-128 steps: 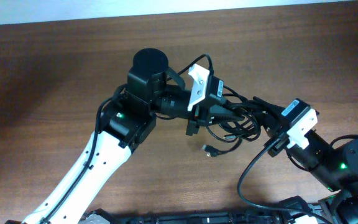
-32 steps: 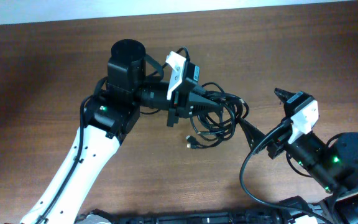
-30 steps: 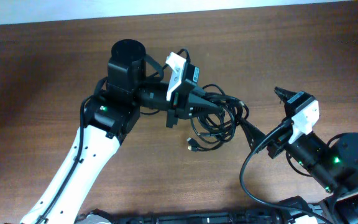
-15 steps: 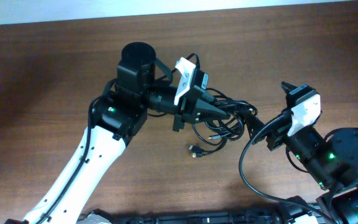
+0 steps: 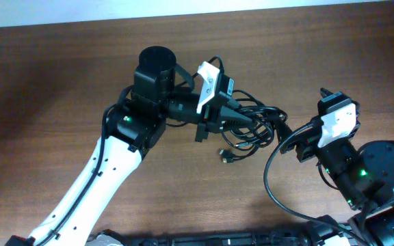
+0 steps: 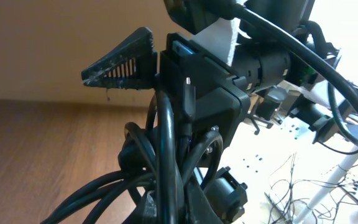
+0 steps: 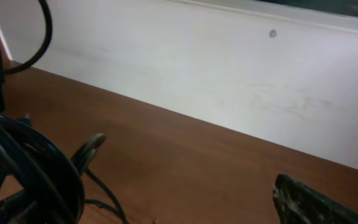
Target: Untangle cables
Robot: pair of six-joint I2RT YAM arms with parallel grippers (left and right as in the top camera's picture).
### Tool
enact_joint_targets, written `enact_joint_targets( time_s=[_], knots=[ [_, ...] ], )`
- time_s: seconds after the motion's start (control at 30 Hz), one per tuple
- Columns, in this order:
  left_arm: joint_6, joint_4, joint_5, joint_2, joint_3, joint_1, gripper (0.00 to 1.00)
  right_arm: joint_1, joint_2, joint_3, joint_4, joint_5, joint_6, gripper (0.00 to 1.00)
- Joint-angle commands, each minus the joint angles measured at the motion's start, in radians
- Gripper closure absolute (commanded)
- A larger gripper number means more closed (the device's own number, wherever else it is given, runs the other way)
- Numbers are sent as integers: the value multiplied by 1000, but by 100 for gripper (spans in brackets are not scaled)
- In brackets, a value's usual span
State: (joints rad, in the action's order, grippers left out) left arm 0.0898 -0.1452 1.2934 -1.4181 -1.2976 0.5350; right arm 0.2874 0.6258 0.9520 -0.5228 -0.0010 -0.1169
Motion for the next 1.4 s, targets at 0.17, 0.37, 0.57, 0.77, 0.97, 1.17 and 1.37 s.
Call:
enact_joint_targets(
  time_s=[0.17, 0.37, 0.57, 0.77, 0.97, 1.17, 1.37],
  knots=[
    [16, 5, 161, 50, -13, -41, 100, -45, 17, -4, -41, 248, -40, 1],
    [-22, 3, -59, 50, -13, -49, 100, -45, 17, -4, -100, -41, -40, 1],
    [-79, 1, -120, 50, -13, -67, 100, -45, 17, -3, -140, -127, -40, 1],
    [-77, -11, -121, 50, -13, -67, 100, -45, 17, -3, -64, -220, -39, 1],
    [-71, -45, -120, 50, -13, -68, 100, -46, 17, -3, 11, -179, -39, 1],
    [-42, -51, -58, 50, -13, -68, 100, -46, 17, -3, 51, -76, -39, 1],
    [-13, -51, 24, 50, -13, -67, 100, -45, 17, -3, 93, -77, -24, 1]
  ],
)
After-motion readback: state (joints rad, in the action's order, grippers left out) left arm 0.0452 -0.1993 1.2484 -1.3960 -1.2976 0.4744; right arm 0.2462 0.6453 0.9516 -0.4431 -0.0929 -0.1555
